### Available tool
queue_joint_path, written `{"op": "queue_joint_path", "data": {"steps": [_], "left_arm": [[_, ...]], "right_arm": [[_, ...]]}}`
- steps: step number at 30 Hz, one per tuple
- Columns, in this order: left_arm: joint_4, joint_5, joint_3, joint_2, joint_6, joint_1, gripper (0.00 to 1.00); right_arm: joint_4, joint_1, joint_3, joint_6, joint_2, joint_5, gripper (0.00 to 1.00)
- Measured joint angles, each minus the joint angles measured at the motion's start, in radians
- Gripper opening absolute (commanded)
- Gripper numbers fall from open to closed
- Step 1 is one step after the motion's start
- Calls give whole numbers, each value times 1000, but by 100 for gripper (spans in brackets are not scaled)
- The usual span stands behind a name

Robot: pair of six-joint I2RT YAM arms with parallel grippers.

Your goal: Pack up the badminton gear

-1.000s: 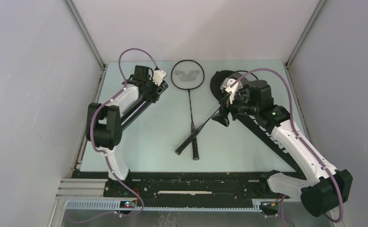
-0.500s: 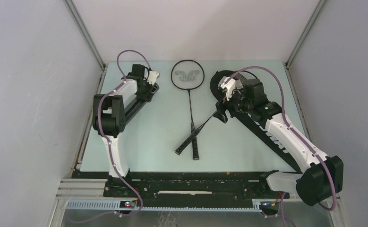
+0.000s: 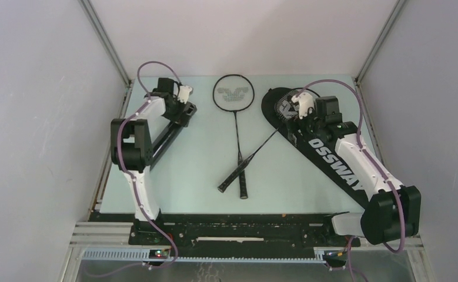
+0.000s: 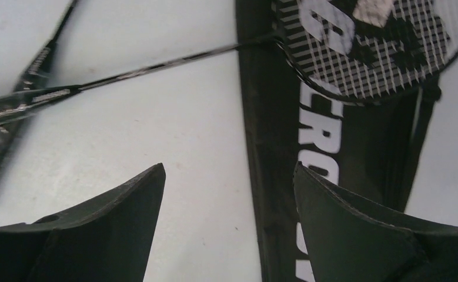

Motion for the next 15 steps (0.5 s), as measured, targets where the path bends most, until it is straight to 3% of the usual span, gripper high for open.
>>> {"op": "queue_joint_path", "data": {"steps": [3,9,15], "left_arm": [[5,16,-18,-71,-17,9,100],[46,114,-178,-396,-54,-20,100],[129,216,-307,-575,-76,-247,100]], "right_arm": [[-17,-50,2,-2,9,30,89],[-23,-185,13,-7,92,66,89],[-38,-315,102,-6,253,63,88]]}}
